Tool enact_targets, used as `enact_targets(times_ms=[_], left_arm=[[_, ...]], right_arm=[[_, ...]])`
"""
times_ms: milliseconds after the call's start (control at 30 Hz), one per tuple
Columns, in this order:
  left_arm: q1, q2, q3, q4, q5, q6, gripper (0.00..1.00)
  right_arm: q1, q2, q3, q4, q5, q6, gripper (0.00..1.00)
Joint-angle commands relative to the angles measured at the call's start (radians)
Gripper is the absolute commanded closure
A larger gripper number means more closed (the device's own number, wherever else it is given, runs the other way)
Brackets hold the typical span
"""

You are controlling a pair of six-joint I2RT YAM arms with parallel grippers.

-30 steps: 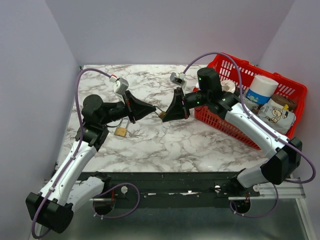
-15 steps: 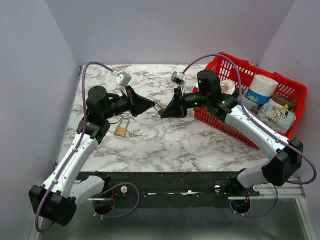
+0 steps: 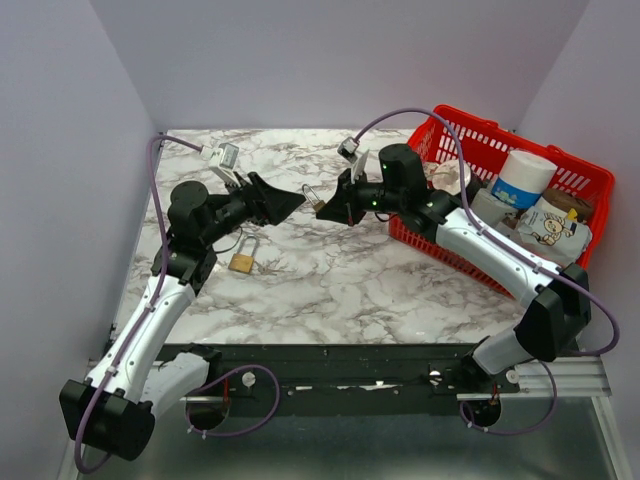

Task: Lock with the key
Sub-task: Lock the lock.

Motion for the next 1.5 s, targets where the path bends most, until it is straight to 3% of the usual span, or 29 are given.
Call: enact_targets(times_ms=[0,367,567,967,1167,1233,1267,1300,1400,1467], left_arm=[[-0.002,0.022,-0.057,0.07,-0.142,-0.149,0.23],[-0.04,0.1,-0.035,0.078,-0.189,-0.323,0.23],[-0.066,0.118,-0.005,0.016,-0.23,-0.34,0.3],[-0.069,0.137,-0.002,0.013,-0.25,-0.347,0.54],[-0.071,0.137,-0.006,0.01,-0.252,-0.34,0.74],[-0.071,0.14,-0.006,-0.004,-0.25,-0.337,0.86],[-0.071,0.138,-0.006,-0.013,-0.248,-0.329,0.9],[-0.071,0.137,-0.006,-0.028,-0.25,-0.327,0.97],[-0.048,0.135,-0.003,-0.045,-0.253,-0.326,1.0],[-0.037,0.134,0.002,-0.048,-0.251,-0.327,1.0]], right_arm=[[0.015,0.025,0.046,0.036,0.119,0.037,0.99],[0.061,0.043,0.109,-0.027,0.186,0.045,0.99],[0.089,0.053,0.128,-0.037,0.199,0.037,0.99],[0.123,0.063,0.132,-0.047,0.242,0.04,0.99],[0.124,0.066,0.132,-0.056,0.233,0.052,0.99],[0.124,0.066,0.125,-0.061,0.222,0.066,0.99],[0.126,0.066,0.121,-0.067,0.215,0.066,0.98],[0.124,0.065,0.118,-0.072,0.207,0.072,0.8],[0.121,0.051,0.1,-0.087,0.195,0.063,0.47],[0.112,0.036,0.079,-0.09,0.187,0.057,0.46]])
